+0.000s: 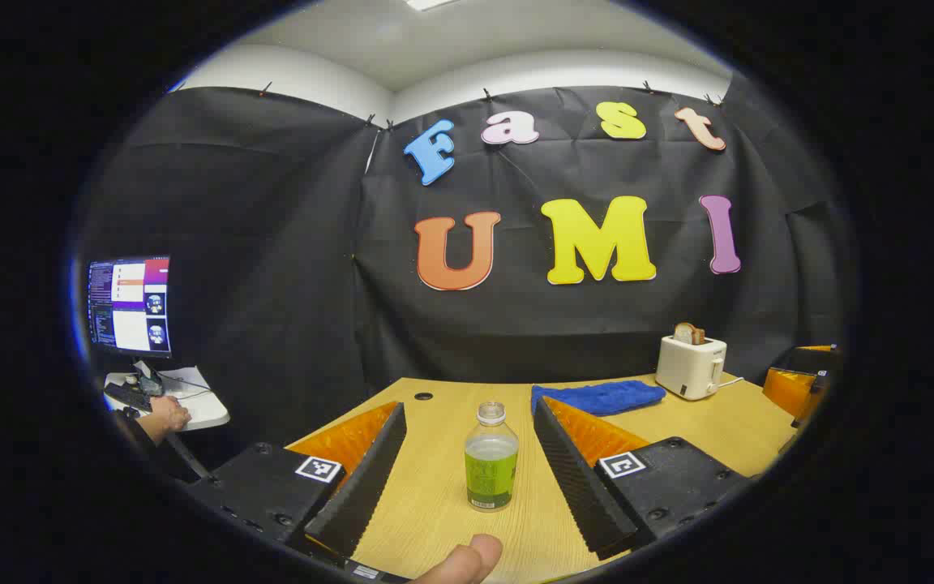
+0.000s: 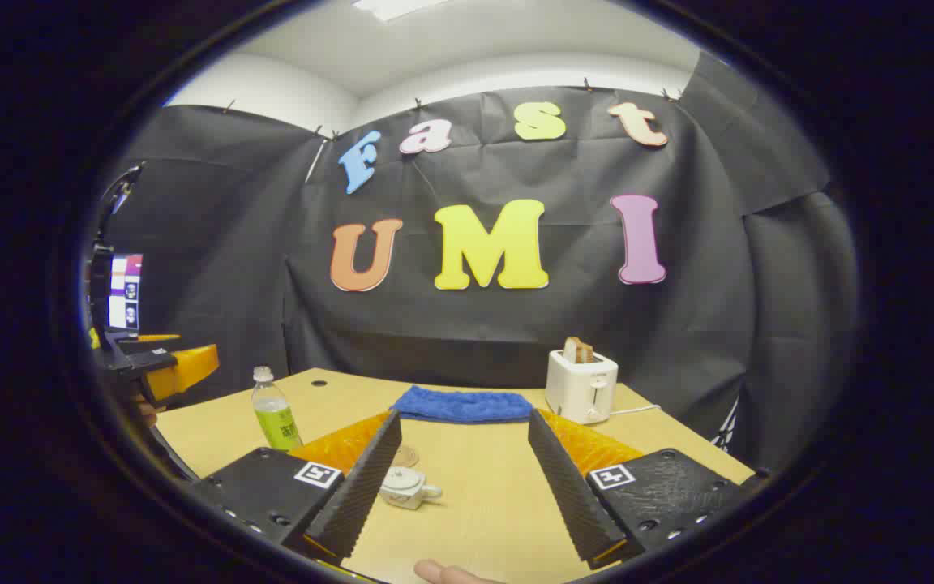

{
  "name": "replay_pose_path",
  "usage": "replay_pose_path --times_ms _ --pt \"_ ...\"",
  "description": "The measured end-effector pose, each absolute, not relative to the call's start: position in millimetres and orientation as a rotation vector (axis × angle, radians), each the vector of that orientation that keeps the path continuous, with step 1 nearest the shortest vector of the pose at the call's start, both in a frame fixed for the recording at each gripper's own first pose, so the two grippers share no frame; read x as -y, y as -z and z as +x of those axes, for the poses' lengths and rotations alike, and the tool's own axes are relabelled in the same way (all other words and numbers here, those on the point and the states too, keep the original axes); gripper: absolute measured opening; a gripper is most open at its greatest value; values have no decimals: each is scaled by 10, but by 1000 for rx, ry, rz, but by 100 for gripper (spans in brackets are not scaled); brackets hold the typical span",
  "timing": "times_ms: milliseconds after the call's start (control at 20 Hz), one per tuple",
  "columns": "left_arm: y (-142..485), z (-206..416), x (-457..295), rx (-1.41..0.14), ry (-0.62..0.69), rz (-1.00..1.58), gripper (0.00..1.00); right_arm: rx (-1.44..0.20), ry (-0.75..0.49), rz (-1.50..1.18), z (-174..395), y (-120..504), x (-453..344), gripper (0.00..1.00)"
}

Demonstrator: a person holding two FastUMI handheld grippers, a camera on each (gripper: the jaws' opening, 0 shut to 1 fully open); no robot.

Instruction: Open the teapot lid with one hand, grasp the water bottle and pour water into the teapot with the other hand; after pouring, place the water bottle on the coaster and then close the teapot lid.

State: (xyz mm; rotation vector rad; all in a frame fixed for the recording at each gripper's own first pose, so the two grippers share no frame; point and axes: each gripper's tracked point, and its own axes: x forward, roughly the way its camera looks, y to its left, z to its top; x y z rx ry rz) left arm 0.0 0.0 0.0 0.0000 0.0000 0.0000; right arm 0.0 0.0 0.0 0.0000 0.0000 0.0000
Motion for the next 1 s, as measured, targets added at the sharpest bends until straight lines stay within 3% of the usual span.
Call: replay_pose_path --times_ms 150,500,1000 --pt "12 -8 6 -7 21 3 99 -33 43 -11 65 92 124 95" --pt "98 33 93 -21 52 28 99 3 20 -83 102 81 38 95" --pt "206 135 -8 -57 48 4 99 -48 -39 12 286 299 -126 95"
